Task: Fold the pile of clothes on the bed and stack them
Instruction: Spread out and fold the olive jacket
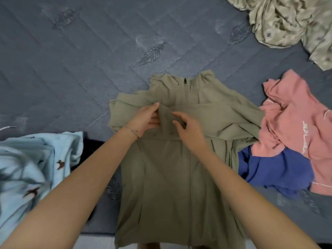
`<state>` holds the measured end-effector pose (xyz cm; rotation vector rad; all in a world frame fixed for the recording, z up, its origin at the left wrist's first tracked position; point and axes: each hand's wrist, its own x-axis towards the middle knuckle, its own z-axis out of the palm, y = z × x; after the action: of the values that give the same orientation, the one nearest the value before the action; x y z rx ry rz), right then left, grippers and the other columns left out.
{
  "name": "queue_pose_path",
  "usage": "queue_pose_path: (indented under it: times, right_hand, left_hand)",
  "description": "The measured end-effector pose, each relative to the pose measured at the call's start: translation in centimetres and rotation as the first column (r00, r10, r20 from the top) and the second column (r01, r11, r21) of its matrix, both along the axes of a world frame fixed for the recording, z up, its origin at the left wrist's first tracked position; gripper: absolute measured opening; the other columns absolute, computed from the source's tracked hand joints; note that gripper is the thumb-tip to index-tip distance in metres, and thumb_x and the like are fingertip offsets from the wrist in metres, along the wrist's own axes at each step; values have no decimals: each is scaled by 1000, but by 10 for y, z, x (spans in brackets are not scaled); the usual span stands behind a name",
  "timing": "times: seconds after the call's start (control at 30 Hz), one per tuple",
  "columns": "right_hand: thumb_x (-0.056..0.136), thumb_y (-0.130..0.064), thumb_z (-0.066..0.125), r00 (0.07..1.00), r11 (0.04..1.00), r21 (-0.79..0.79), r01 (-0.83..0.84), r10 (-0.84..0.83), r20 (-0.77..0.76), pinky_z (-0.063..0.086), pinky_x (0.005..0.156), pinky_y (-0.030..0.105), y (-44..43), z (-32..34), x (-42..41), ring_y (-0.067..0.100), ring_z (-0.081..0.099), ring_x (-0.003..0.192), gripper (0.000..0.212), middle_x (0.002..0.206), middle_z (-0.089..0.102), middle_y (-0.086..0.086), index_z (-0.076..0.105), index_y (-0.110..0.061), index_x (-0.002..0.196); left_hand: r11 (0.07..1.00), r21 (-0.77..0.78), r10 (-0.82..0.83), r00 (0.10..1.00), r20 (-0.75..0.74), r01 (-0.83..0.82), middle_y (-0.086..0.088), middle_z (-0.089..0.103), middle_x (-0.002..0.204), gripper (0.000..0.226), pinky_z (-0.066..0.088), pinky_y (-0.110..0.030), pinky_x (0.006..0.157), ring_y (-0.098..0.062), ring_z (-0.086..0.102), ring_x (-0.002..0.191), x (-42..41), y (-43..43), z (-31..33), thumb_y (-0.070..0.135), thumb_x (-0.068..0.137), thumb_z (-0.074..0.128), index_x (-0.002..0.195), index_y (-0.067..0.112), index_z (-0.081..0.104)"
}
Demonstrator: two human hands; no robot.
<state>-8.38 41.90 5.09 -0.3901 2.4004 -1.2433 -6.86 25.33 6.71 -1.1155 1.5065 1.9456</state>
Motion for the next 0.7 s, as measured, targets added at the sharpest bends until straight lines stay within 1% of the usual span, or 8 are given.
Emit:
queue_pose_path:
  times: [0.07,0.13,0.27,0.37,0.47,0.53,0.6,0.7]
  right_hand:
    - [93,2,57,989,994,-24,108,-105,100,34,85,-3,20,-1,-12,10,58,104,27,115,67,7,64,1,120]
    - [95,4,53,960,981,-31,191,-180,213,40,90,7,42,-6,-24,15,58,107,26,115,65,8,63,2,119]
    - [98,4,46,855,908,-36,417,-379,353,43,102,31,90,-21,-47,23,58,112,27,120,64,14,62,2,120]
    - [100,-6,49,753,818,-17,575,-521,401,44,100,30,127,-30,-67,21,58,110,25,121,64,14,61,0,121]
    - [92,-40,65,684,788,10,615,-540,490,42,104,30,159,-36,-80,14,55,115,48,130,59,3,55,-9,127]
    - [81,-45,76,733,865,65,498,-460,501,36,103,23,173,-37,-83,9,46,120,76,132,45,-8,42,-13,141]
    - [72,-33,86,839,932,126,341,-362,405,31,102,20,183,-46,-82,12,41,123,92,133,41,-3,35,-13,146]
    - [74,-14,82,940,946,230,230,-277,199,33,96,19,190,-63,-80,23,50,122,69,131,54,11,48,-6,134]
  left_hand:
    - [999,53,2,999,-32,0,-7,66,92,32,58,-25,62,-14,67,67,-7,21,-1,31,104,41,120,7,57]
    - [997,44,-52,996,-65,55,-6,65,90,32,57,-23,59,-11,66,57,-15,46,-3,25,104,42,126,6,55]
    - [915,-315,-322,926,-198,251,-6,65,95,33,49,-15,67,-10,60,73,-29,98,-19,9,104,40,134,4,53]
    - [662,-658,-587,794,-157,359,-18,63,118,35,44,-29,98,-27,60,104,-30,122,-50,9,100,48,134,10,56]
    - [397,-788,-720,692,50,470,-15,53,133,46,32,-33,107,-32,46,124,-25,143,-74,21,98,53,144,22,46]
    - [327,-747,-759,632,157,578,-11,33,152,57,24,-39,116,-31,31,139,-21,157,-82,29,99,51,152,29,30]
    - [247,-683,-790,551,268,687,-7,12,162,64,14,-43,119,-29,16,147,-17,167,-90,33,100,48,155,35,15]
    - [181,-648,-794,499,347,739,-6,0,164,67,9,-44,118,-27,7,149,-14,176,-99,32,101,45,155,39,6]
